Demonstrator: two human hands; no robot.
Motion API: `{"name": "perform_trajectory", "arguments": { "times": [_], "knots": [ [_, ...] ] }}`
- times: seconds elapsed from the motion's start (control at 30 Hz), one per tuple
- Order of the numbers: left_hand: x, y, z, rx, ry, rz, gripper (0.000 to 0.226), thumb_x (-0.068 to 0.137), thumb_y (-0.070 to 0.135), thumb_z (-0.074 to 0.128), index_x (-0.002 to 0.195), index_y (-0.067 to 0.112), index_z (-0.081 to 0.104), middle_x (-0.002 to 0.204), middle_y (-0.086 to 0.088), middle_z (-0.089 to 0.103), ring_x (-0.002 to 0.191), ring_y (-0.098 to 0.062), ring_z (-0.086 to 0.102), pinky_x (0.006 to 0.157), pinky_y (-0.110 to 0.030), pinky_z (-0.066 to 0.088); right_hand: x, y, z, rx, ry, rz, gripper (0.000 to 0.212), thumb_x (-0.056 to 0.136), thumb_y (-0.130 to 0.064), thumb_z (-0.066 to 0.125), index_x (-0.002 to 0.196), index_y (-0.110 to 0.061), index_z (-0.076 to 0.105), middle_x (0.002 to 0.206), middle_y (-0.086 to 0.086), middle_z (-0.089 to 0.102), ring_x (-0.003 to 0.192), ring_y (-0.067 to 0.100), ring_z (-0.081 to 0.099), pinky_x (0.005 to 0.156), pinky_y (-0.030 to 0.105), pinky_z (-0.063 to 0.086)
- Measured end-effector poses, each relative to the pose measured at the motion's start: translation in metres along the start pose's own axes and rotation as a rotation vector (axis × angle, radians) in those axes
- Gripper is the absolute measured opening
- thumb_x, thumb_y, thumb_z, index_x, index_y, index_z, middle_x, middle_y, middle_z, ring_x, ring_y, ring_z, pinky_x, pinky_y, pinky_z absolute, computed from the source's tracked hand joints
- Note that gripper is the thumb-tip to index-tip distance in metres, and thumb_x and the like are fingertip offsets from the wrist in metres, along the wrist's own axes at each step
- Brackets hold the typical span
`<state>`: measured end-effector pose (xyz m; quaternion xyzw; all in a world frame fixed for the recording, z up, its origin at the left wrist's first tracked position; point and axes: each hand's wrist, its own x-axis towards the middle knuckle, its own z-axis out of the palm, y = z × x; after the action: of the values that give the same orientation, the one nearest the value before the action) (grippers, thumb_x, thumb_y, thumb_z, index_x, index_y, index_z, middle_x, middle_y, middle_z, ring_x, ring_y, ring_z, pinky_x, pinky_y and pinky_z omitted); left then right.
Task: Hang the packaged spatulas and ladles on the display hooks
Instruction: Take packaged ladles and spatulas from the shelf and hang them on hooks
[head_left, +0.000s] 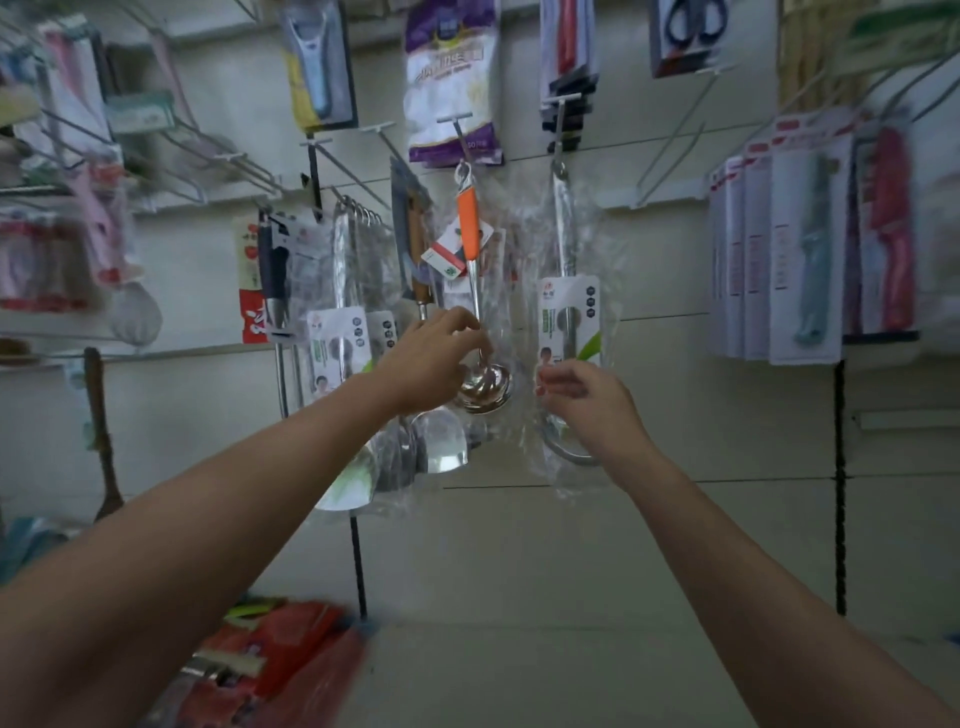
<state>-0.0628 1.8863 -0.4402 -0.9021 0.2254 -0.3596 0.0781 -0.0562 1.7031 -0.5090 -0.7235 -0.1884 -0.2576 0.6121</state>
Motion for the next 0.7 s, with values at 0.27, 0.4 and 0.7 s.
{"name": "perform_trajectory", "arguments": {
  "times": [0.27,0.4,0.7],
  "knots": [
    [-0.015,-0.005,0.039,-0.379,0.194,-0.325,0.040,0.092,0.010,0.049,0.131,0.004,0.042,0.132,-0.015,0.038,0.117,-0.028,0.046,0.093,-0.033,0.039,0.015,0.000,0.033,0.019,-0.013,0.061,0.045,0.087,0.016,0.035,0.123,-0.002,0.055,0.122,0.011,0.059,0.117,0.021,0.055,0.106,0.037,0.042],
    [-0.018,-0.013,0.051,-0.614,0.142,-0.345,0.054,0.087,0.034,0.062,0.131,0.008,0.042,0.126,-0.010,0.046,0.113,-0.023,0.049,0.096,-0.034,0.042,0.022,0.004,0.044,0.029,-0.020,0.044,0.040,0.086,0.013,0.049,0.122,0.000,0.055,0.119,0.012,0.061,0.112,0.019,0.056,0.101,0.031,0.044],
    [-0.024,-0.008,0.067,-0.937,0.160,-0.347,0.091,0.065,0.029,0.084,0.135,0.011,0.030,0.128,-0.004,0.046,0.115,-0.016,0.049,0.098,-0.030,0.045,0.023,0.005,0.054,-0.073,-0.012,0.024,0.049,0.078,0.009,0.066,0.123,-0.007,0.054,0.118,0.002,0.059,0.106,0.014,0.055,0.091,0.024,0.045]
  ]
}}
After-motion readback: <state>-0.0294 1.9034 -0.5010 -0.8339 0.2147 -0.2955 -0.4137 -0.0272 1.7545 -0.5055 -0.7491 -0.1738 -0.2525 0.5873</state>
